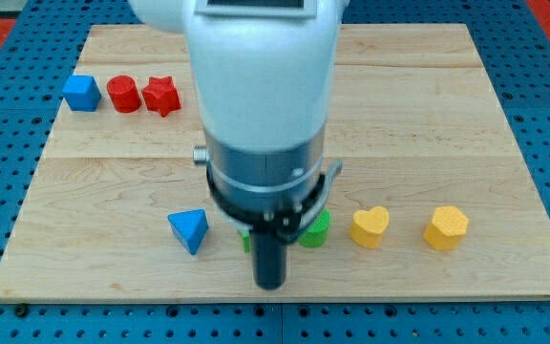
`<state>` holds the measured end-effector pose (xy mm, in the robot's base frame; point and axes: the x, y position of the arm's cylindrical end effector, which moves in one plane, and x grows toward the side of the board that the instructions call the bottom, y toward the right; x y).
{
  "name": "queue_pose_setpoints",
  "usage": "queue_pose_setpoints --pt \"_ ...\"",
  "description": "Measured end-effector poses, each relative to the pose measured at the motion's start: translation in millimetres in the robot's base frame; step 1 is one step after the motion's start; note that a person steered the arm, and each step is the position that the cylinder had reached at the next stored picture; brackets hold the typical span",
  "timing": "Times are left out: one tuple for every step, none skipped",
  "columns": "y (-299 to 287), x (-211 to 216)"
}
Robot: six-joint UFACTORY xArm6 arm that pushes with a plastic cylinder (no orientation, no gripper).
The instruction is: Push red star closer to blue triangle
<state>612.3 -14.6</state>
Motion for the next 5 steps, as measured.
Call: queue_pose_setpoints --pt "-68.4 1.0" --pt "-162.0 -30.3" --pt "-178.4 -107.5" --pt "-120.8 -144.2" --pt "-83.4 -217.8"
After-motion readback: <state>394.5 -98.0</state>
